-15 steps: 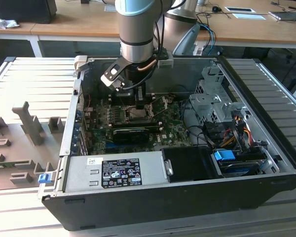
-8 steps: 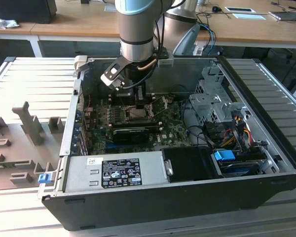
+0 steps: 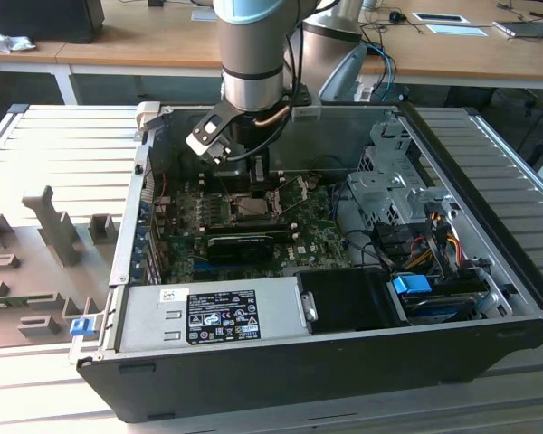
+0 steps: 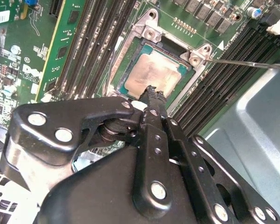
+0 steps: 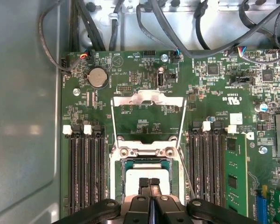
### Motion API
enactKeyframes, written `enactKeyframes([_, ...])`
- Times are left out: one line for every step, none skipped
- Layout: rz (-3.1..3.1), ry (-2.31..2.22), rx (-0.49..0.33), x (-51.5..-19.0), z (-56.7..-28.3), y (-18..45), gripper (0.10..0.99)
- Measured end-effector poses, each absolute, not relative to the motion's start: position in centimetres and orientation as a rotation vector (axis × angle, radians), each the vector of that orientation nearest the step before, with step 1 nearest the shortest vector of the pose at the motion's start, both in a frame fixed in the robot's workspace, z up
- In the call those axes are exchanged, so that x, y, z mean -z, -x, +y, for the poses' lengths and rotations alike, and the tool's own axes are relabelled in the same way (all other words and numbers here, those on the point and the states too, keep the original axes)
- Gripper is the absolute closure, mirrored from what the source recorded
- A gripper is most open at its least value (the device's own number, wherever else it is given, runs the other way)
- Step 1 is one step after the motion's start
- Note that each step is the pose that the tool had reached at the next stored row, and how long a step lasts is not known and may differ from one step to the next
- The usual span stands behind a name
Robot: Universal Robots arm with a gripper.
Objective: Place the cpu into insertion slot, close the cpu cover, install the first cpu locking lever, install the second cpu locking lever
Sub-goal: 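Close the cpu cover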
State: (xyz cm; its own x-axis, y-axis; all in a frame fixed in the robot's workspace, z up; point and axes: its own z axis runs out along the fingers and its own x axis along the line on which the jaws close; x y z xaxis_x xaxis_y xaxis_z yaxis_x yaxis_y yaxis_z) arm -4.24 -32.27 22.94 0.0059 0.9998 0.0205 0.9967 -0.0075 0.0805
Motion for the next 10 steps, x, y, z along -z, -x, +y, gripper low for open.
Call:
enactKeyframes([2.182, -2.197, -0.110, -23.0, -32.3, 4.2, 0.980])
enactKeyframes([2.182, -2.197, -0.111, -23.2, -32.3, 4.2, 0.980])
enactKeyframes([2.182, -2.197, -0.111, -23.4, -32.3, 4.2, 0.980])
enactKeyframes([2.182, -2.197, -0.111, -23.7, -32.2, 4.2, 0.980])
enactKeyframes([2.182, -2.197, -0.111, -23.9, -32.2, 4.2, 0.980])
enactKeyframes([2.182, -2.197, -0.111, -24.1, -32.2, 4.2, 0.980])
enactKeyframes([2.182, -2.197, -0.111, -24.3, -32.2, 4.2, 0.980])
enactKeyframes([2.182, -2.197, -0.111, -24.5, -32.2, 4.2, 0.980])
enactKeyframes([2.182, -2.197, -0.111, -24.8, -32.2, 4.2, 0.980])
enactKeyframes([2.182, -2.197, -0.111, -25.0, -32.2, 4.2, 0.980])
